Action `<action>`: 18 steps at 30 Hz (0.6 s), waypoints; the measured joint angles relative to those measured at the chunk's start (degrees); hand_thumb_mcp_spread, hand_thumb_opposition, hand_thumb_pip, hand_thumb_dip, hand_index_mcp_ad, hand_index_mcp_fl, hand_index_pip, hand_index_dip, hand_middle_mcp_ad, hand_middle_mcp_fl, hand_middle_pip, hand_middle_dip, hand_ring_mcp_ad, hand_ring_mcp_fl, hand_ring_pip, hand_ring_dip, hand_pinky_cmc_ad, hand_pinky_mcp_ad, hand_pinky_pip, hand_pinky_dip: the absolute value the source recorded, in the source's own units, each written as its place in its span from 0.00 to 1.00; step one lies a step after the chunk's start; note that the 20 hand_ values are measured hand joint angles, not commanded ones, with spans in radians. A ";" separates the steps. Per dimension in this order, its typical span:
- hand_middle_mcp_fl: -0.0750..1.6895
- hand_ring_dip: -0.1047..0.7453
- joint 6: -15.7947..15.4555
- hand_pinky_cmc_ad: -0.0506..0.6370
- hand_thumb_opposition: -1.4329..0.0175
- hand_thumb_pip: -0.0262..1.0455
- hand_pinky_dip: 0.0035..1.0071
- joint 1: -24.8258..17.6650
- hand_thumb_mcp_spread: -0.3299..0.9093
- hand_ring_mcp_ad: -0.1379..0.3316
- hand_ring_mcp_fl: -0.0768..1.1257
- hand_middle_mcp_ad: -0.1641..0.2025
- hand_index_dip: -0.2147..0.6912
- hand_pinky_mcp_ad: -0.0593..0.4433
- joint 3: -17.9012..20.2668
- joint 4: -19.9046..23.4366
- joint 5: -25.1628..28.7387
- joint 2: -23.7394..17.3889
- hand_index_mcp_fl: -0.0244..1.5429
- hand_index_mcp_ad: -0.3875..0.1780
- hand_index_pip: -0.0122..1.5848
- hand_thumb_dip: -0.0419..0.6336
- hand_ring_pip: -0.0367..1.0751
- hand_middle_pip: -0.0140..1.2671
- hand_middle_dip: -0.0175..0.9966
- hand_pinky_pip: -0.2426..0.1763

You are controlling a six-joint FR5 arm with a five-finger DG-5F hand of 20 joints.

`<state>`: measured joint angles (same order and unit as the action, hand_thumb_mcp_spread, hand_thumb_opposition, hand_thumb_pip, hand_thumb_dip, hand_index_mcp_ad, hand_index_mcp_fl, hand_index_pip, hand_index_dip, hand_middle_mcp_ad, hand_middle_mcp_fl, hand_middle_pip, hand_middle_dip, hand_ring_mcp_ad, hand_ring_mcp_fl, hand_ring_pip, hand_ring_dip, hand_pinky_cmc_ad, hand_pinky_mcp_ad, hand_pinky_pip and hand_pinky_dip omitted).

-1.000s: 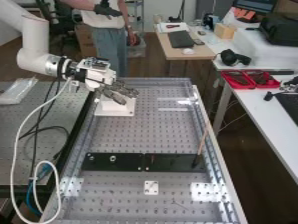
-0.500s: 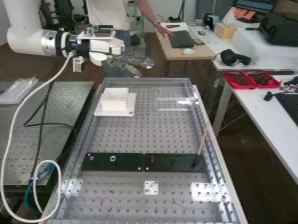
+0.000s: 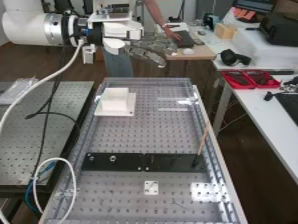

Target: Grab the bearing and place it in the white container

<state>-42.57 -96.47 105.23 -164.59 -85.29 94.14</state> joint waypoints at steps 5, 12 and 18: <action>0.05 0.23 0.07 0.70 0.56 0.42 0.29 2.26 0.35 0.62 0.06 0.69 0.58 0.74 -2.64 -0.46 -2.15 0.75 0.06 0.57 0.10 0.06 0.11 0.11 0.21 0.33; 0.05 0.24 -0.01 0.70 0.56 0.42 0.28 4.64 0.34 0.63 0.06 0.70 0.59 0.74 -5.29 -0.82 -3.46 1.73 0.09 0.58 0.09 0.07 0.12 0.11 0.21 0.33; 0.05 0.24 -0.28 0.70 0.56 0.42 0.28 5.45 0.34 0.63 0.06 0.70 0.62 0.77 -6.09 -1.03 -3.33 2.23 0.08 0.58 0.08 0.06 0.12 0.11 0.21 0.33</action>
<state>-42.85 -91.02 99.14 -165.62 -88.63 96.37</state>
